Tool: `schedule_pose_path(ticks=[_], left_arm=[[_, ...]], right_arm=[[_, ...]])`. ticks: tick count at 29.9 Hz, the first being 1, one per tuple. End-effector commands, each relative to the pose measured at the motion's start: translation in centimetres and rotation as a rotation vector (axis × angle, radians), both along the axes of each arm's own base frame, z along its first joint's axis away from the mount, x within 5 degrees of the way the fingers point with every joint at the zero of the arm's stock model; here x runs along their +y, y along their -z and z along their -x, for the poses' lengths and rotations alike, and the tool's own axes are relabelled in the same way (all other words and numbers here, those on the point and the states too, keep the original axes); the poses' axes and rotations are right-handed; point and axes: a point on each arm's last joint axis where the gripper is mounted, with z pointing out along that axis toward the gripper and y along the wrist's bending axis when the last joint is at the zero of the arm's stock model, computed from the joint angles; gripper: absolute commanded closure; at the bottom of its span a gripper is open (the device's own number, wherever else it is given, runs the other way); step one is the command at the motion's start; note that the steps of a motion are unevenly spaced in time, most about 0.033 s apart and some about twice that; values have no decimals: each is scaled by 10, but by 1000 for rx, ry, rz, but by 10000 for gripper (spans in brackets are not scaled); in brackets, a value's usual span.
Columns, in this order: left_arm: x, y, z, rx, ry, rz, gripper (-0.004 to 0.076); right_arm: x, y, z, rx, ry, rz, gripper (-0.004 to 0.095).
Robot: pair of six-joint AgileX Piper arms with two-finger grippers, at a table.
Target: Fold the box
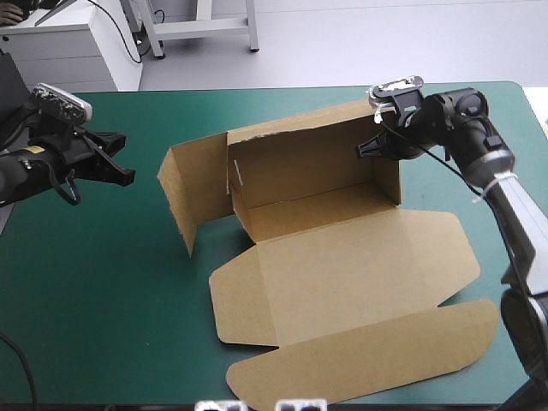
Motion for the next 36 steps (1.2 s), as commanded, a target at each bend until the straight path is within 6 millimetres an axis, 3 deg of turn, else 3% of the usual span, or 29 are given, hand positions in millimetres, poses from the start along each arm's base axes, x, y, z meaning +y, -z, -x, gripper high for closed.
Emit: schedule_pose_path(ticks=[1, 5, 10, 19, 23, 28, 36], left_arm=[[-3, -16, 15, -68, 20, 100, 733], [-6, -2, 25, -83, -39, 192, 733], [7, 26, 45, -167, -259, 198, 733], [3, 95, 69, 32, -346, 231, 733], [-6, 117, 74, 81, -330, 164, 733], [-13, 129, 84, 211, -300, 121, 733], [-14, 120, 105, 189, -314, 144, 733]], right_arm=[[-5, -15, -20, -10, 23, 19, 920], [1, 7, -53, 59, 17, 33, 921], [7, 36, -86, 106, 12, 45, 922], [14, 101, -115, 232, 9, 63, 922], [15, 113, -117, 260, 1, 68, 922], [20, 107, -108, 282, -17, 1, 922], [15, 109, -80, 363, -35, 17, 922]])
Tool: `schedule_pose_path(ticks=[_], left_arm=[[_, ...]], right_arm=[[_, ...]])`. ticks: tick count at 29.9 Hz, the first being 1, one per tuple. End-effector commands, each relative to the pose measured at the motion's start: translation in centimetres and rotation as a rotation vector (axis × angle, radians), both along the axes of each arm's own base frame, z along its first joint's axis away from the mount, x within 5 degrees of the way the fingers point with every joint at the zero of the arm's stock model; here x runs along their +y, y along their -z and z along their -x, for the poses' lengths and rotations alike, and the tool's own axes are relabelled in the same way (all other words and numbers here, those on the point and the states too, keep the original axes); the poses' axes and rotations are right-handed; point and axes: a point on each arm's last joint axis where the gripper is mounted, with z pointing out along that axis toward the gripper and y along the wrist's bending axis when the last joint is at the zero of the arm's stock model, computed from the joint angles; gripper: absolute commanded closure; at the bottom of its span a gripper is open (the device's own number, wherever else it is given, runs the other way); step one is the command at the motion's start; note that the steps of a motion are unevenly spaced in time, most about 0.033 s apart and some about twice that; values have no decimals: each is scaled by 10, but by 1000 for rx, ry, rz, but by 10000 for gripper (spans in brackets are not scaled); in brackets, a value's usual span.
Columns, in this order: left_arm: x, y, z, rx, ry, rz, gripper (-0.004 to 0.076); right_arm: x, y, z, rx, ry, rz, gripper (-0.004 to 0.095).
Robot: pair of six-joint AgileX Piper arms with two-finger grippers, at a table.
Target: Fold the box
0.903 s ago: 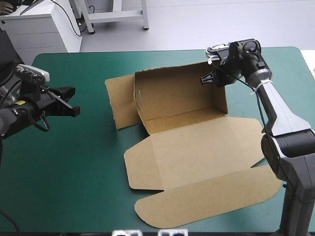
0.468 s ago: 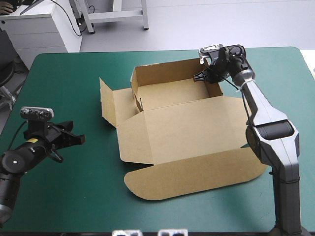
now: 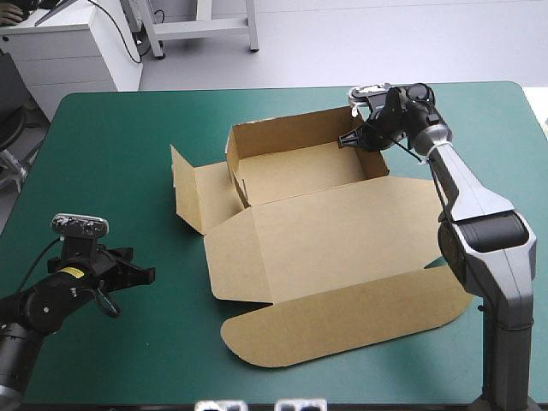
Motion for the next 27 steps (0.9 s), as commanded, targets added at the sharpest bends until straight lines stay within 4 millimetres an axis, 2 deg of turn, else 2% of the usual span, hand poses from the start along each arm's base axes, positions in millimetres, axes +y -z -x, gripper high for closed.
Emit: schedule_pose_path(ticks=[1, 6, 10, 12, 14, 18, 21, 27], left_arm=[[-2, -17, 9, -93, -13, 26, 733], [-3, -24, 21, -142, -8, 26, 733], [-2, -21, 26, -98, 2, -7, 733], [4, -20, 26, -86, -42, -55, 733], [14, -19, 25, -79, -132, -108, 733], [27, -19, 27, -62, -261, -181, 733], [26, -18, 27, -61, -276, -138, 733], [21, -18, 27, -54, -248, -86, 733]], right_arm=[[-1, -3, 31, 211, -61, 38, 922], [0, -5, 31, 196, -113, 51, 884], [3, -15, 29, 162, -138, 23, 667], [3, -21, 27, 139, -136, 21, 548], [2, -30, 25, 108, -116, 25, 469], [0, -50, 23, 37, -96, 41, 460], [-1, -69, 26, -14, -91, 31, 460], [-9, -126, 54, -144, -84, 33, 460]])
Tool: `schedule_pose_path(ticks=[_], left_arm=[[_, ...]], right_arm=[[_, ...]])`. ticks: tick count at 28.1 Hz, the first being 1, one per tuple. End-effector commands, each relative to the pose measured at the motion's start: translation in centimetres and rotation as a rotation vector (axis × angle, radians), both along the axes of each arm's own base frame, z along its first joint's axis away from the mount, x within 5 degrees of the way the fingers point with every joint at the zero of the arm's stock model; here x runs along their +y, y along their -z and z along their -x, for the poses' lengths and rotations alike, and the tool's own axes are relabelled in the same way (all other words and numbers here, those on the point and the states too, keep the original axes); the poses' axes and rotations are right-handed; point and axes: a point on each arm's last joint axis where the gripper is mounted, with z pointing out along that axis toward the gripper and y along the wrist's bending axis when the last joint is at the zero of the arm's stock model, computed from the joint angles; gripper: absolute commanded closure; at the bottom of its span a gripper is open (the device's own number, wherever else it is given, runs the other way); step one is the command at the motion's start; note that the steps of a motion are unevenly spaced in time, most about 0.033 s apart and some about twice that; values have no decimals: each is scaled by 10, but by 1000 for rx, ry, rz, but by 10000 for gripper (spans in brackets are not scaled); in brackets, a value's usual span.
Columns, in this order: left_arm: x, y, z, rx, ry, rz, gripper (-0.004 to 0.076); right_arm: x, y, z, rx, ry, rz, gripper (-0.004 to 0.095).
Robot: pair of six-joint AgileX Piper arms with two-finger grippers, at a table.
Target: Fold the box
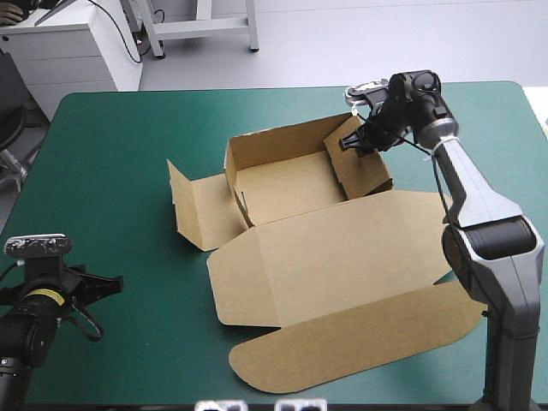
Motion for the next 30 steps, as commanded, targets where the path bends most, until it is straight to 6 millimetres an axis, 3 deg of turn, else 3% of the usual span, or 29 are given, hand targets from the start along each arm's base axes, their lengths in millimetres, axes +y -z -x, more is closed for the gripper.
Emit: schedule_pose_path(ticks=[1, 6, 12, 18, 22, 30], left_arm=[[-3, -13, -4, -81, 23, 21, 733], [-4, -12, -3, -68, 30, 24, 733], [-5, -12, -3, -70, 29, 45, 733], [-5, -13, -2, -75, 31, 43, 733], [-5, -13, -2, -77, 31, 46, 733], [-6, -13, -2, -76, 30, 62, 733]], right_arm=[[-11, -81, 35, -183, 7, -20, 460], [-16, -123, 64, -282, 8, -41, 460], [-17, -120, 67, -263, 10, -36, 460], [-18, -92, 63, -175, 7, 1, 460], [-15, -67, 50, -112, 6, 17, 460], [-4, 9, 14, 70, -2, 5, 478]])
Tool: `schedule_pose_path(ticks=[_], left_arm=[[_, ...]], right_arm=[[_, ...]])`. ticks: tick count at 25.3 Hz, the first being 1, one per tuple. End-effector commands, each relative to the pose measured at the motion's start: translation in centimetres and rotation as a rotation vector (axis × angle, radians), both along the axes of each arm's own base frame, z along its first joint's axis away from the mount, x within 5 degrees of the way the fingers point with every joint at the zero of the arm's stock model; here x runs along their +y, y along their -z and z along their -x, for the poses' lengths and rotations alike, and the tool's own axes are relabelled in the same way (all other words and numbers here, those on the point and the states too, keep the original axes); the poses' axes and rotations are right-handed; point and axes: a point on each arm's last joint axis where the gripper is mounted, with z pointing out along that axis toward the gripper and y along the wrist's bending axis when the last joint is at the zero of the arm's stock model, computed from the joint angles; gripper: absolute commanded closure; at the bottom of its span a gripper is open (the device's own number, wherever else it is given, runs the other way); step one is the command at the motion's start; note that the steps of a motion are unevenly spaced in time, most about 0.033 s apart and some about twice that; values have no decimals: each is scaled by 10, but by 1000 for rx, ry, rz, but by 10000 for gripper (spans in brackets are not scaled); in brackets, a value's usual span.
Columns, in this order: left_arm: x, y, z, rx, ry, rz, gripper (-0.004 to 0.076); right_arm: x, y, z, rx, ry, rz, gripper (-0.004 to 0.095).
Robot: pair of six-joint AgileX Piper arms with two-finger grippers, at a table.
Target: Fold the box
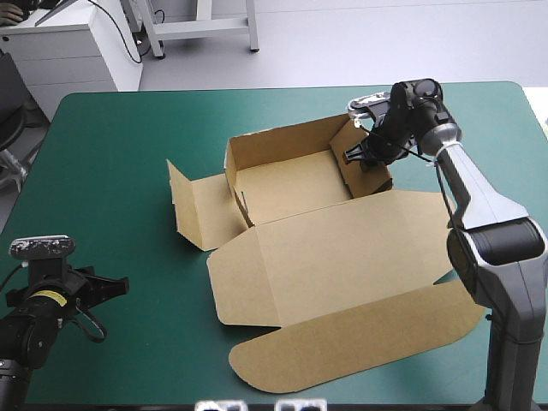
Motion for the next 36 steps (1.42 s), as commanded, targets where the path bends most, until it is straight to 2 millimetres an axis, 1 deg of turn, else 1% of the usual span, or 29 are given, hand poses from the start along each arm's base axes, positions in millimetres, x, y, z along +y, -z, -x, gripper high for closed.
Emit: schedule_pose_path(ticks=[1, 2, 4, 5, 6, 9, 11, 12, 17, 22, 26, 28, 32, 36], left_arm=[[-2, -13, -4, -87, 4, 27, 733], [-2, -13, -4, -88, 4, 30, 733], [-2, -14, -4, -93, 4, 31, 733], [-2, -14, -5, -95, 4, 31, 733], [-2, -14, -5, -104, 4, 31, 733], [-2, -16, -7, -131, 5, 30, 733], [-2, -18, -8, -152, 5, 27, 733], [-2, -20, -9, -175, 5, 26, 733], [-2, -25, -12, -241, 6, 23, 733], [-2, -25, -17, -261, 6, 22, 733], [-1, -18, -29, -226, 5, 24, 732], [-1, -13, -36, -200, 4, 27, 732], [-2, -8, -48, -192, -6, 58, 733], [-2, -10, -52, -236, -11, 71, 732]], right_arm=[[-1, -10, 0, -20, 0, -18, 531], [0, -6, -1, -11, 6, -18, 574], [0, -7, -1, -11, 18, -26, 796], [0, -11, 0, -23, 22, -27, 886], [0, -18, 0, -42, 24, -32, 921], [-4, -55, 8, -144, 38, -38, 926], [-10, -88, 19, -234, 57, -20, 926], [-15, -106, 27, -285, 67, -7, 926], [-30, -160, 64, -431, 115, 37, 926], [-42, -205, 103, -553, 153, 33, 926], [-48, -226, 127, -616, 187, 13, 926], [-52, -233, 134, -632, 217, -3, 926], [-66, -234, 135, -616, 290, -89, 926], [-85, -231, 131, -580, 332, -186, 926]])
